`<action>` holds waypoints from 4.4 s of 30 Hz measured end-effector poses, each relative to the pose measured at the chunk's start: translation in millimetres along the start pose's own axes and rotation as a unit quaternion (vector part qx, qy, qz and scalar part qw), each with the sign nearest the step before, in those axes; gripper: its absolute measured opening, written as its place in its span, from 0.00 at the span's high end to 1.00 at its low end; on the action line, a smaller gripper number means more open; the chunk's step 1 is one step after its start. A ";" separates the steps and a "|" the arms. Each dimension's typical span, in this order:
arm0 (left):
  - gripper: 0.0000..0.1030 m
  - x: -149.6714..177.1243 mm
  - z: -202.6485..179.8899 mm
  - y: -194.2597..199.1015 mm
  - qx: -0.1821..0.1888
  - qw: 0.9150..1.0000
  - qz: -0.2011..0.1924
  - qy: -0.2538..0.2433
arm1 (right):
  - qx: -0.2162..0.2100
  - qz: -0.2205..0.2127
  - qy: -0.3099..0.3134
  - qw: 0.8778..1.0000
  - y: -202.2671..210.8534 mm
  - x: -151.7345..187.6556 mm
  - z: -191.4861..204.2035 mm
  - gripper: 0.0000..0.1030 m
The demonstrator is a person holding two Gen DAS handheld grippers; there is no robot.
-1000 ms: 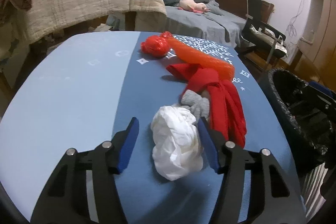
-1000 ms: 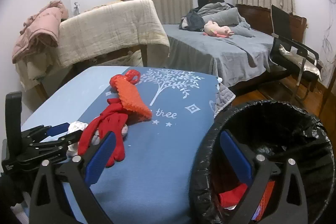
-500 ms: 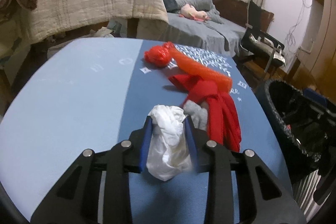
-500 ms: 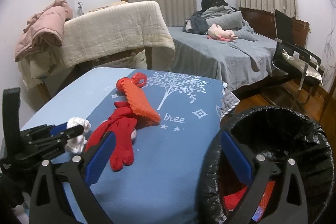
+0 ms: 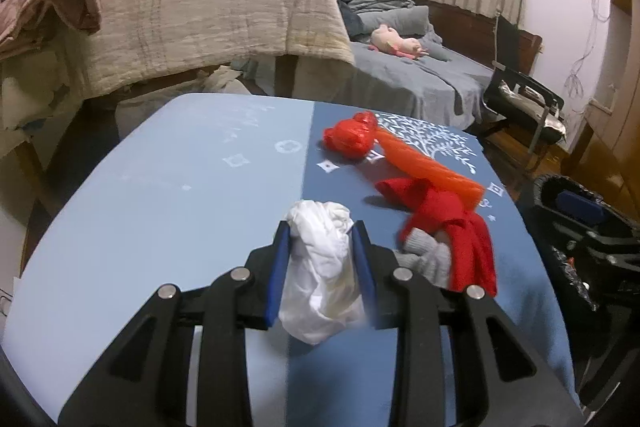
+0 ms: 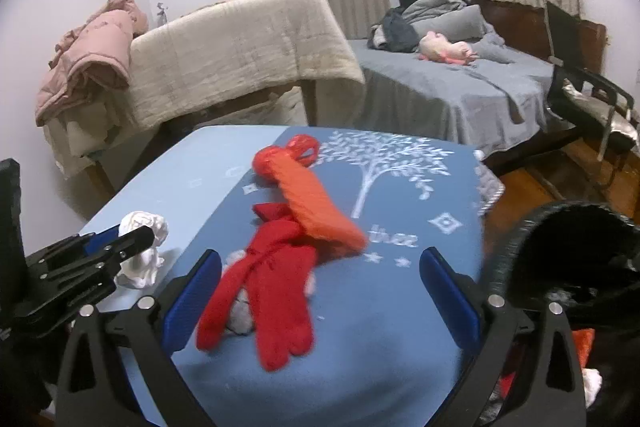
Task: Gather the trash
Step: 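Grasp the other red glove with the right tool, then carry the white cloth and red glove over the trash bin with both tools, then open both tools to drop the cloth and glove into the bin, then reach the left tool to the grey sock and grasp it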
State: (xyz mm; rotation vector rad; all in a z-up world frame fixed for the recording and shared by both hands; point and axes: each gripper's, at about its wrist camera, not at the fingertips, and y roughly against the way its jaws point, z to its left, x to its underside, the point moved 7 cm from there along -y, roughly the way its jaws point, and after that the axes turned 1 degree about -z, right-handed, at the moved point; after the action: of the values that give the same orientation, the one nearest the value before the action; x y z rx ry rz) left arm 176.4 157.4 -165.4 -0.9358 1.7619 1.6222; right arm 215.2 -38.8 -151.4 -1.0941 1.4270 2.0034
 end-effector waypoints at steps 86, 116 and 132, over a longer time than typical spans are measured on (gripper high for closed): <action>0.69 -39.3 -239.9 40.1 0.169 0.980 -0.035 -0.102 | 0.068 -0.071 -0.070 0.993 154.1 -13.5 -166.4 0.85; 0.50 -7.1 -378.0 -12.6 0.265 0.948 0.006 -0.175 | 0.176 -0.044 -0.136 0.974 171.4 35.0 -295.9 0.72; 0.10 -38.5 -291.3 4.7 0.189 0.973 -0.028 -0.126 | 0.177 -0.068 -0.123 0.974 177.7 19.6 -258.6 0.05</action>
State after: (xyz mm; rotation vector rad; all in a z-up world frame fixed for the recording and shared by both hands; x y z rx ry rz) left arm 211.1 -127.1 -100.5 -0.5685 1.7634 1.2442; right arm 162.6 -345.2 -104.5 -0.7414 1.4600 1.6409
